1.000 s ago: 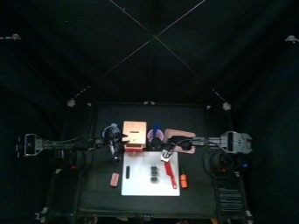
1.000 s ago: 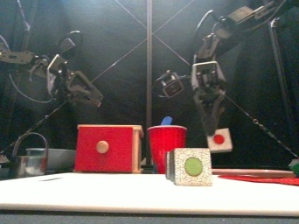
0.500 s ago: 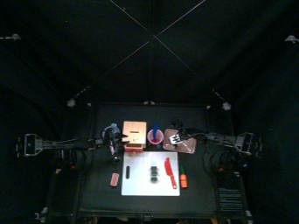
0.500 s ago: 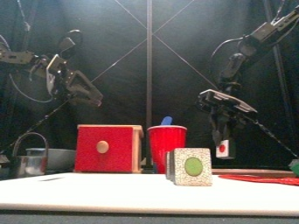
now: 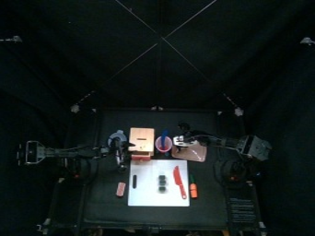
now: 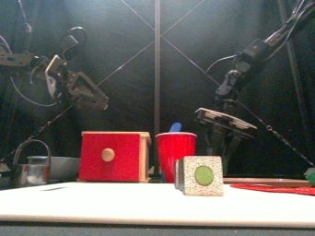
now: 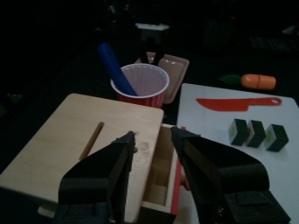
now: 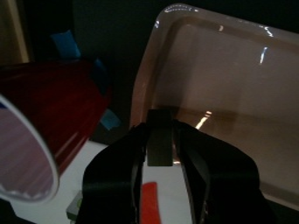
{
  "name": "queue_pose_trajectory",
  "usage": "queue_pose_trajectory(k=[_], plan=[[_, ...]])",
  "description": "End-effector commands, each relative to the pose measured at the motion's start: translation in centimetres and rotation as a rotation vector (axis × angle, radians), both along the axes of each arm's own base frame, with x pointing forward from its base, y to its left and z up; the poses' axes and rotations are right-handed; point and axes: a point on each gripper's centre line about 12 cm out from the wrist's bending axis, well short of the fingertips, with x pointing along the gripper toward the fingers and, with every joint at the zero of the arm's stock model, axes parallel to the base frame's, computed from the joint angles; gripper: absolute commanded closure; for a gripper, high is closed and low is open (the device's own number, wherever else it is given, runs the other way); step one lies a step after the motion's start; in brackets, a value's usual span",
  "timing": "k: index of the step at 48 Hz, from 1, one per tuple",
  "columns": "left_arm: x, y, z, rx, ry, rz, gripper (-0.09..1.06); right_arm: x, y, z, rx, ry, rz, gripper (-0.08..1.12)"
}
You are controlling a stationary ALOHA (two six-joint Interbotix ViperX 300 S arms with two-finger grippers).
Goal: Place sushi on board then cut the sushi with the knife then place the pieces on the plate
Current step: Place the 4 sushi pieces on the plate
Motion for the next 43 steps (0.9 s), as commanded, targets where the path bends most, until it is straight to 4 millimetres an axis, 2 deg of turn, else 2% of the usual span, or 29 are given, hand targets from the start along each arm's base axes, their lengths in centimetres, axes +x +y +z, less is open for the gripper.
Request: queue_pose_trajectory(k=[1, 6, 33, 38, 43], plan=[[0.5, -0.4, 0.9, 0.046, -0.023, -0.041, 0.19, 0.7, -0.9, 0.7, -0.032, -0.020, 0.001, 0.42], [0.5, -0.5, 0.8, 0.058, -0.019, -0.055, 0.19, 0.4, -1.7, 0.5, -0.038, -0.009, -0.012, 0.42], [0.4, -0.9, 0.5, 0.050, -0.012, -0.067, 0.19, -0.2, -2.6, 0.5, -0.093, 0.065, 0.044, 0.41], [0.5, -1.0, 0.6, 0.049, -0.017, -0.069, 0.19, -0.2, -2.6, 0.5, -0.094, 0.068, 0.048, 0.37], [0.5, -1.0, 0.7, 0.048, -0.018, -0.068, 0.19, -0.3, -2.5, 0.4, -0.086, 0.070, 0.045, 0.27]])
